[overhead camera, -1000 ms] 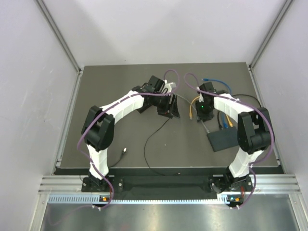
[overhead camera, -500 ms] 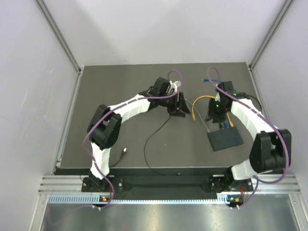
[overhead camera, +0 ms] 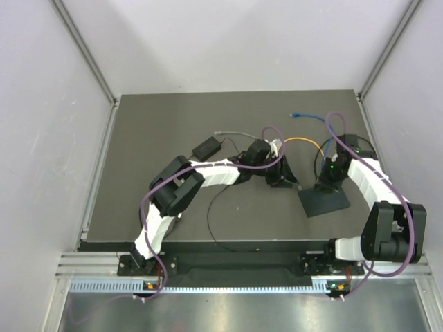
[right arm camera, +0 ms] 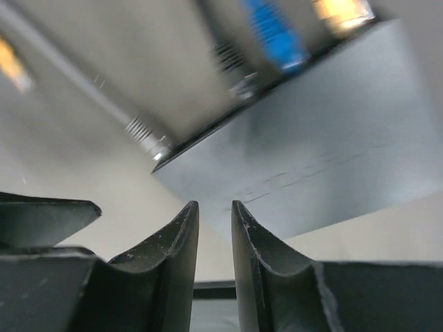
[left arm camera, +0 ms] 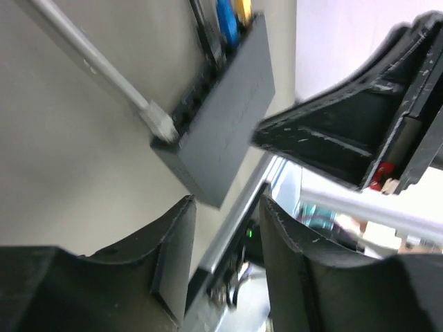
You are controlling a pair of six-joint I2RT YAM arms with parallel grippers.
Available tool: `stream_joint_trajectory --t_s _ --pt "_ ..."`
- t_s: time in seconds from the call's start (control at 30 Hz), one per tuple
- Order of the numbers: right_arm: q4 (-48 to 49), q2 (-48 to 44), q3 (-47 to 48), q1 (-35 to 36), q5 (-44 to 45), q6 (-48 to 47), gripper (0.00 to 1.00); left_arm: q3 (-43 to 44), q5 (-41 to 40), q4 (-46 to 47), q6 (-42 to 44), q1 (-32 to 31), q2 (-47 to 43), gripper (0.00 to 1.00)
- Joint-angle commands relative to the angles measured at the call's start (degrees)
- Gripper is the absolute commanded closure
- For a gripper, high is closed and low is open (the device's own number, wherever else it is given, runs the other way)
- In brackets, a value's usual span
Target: Pull the plug from the switch port
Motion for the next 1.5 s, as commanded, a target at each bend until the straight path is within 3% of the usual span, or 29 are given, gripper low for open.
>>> stream_joint_trajectory --t_s 0.0,0.23,0.6,0.93,1.47 --pt "2.4 -2.9 -0.8 -5.0 -1.0 0.3 0.74 -3.4 -5.3 13.8 -5.4 0.4 1.6 0.54" --pt "3.0 -1.9 -2.0 -6.3 -3.2 -2.0 0.73 0.0 -6.6 14.1 -5.1 -0.1 5.6 0.61" --pt "7.0 2.2 -4.5 -6.4 -3.6 -2.7 0.74 -1.5 -4.4 22.0 -6.4 -0.8 8.9 0.60" --pt "8.3 3.1 -5.4 -6.4 -3.8 -2.7 0.76 -0.5 -5.8 18.1 -5.0 -2.3 9.5 0.64" --pt "8.4 3.7 -5.4 -6.4 -3.7 -4.0 0.76 0.9 -7.4 19.7 -7.4 -2.1 12.4 0.63"
